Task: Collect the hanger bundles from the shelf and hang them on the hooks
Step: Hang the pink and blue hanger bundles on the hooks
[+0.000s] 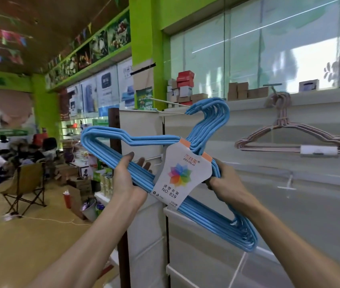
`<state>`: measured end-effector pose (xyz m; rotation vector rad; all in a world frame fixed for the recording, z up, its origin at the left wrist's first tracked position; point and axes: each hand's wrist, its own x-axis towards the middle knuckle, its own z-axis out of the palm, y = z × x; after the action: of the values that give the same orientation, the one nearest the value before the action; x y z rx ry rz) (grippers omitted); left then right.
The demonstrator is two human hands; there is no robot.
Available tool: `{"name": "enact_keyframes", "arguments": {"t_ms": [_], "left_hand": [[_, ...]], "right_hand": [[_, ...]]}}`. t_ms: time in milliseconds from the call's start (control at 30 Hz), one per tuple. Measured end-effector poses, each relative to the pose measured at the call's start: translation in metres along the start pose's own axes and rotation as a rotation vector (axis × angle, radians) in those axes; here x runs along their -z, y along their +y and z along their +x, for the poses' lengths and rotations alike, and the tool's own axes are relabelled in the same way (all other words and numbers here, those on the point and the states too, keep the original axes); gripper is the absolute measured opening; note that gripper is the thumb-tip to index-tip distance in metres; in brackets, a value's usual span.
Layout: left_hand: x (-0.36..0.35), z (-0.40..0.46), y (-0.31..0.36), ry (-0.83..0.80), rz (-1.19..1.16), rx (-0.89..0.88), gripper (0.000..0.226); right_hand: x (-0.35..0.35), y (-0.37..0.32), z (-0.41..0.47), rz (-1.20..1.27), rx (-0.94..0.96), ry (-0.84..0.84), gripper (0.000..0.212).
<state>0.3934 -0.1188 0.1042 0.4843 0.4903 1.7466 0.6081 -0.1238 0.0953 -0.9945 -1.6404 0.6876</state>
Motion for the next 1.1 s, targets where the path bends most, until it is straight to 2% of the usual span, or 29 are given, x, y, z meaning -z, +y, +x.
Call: {"name": "enact_keyframes", "arguments": {"t_ms": [167,400,600,733,867,1100], "left_hand": [[-0.012,0.066,0.006,-0.029,0.007,-0.022,0.024],[-0.023,0.137,0.013,-0.019,0.048,-0.045,0.012],[-0.020,0.204,0.022,-0.065,0.006,0.007,0.043],[-0.026,0.250,0.019,-0.079,0.005,0.095,0.020],[-0.032,0.296,0.014,-0.111,0.034,0.143,0.020],[-0.032,0.359,0.006,-0.223,0.085,0.336,0.004]], "right_hand": [[-0.006,0.011,0.068,-0.025,0.038,0.015,0.035],[-0.014,0.023,0.134,-0.099,0.039,0.027,0.040],[-0.015,0.026,0.175,-0.209,-0.013,0.059,0.044],[-0.015,0.022,0.202,-0.301,-0.065,0.110,0.043],[-0.017,0.015,0.226,-0.399,-0.104,0.151,0.044],[-0.028,0.001,0.252,-0.516,-0.140,0.214,0.046]]}}
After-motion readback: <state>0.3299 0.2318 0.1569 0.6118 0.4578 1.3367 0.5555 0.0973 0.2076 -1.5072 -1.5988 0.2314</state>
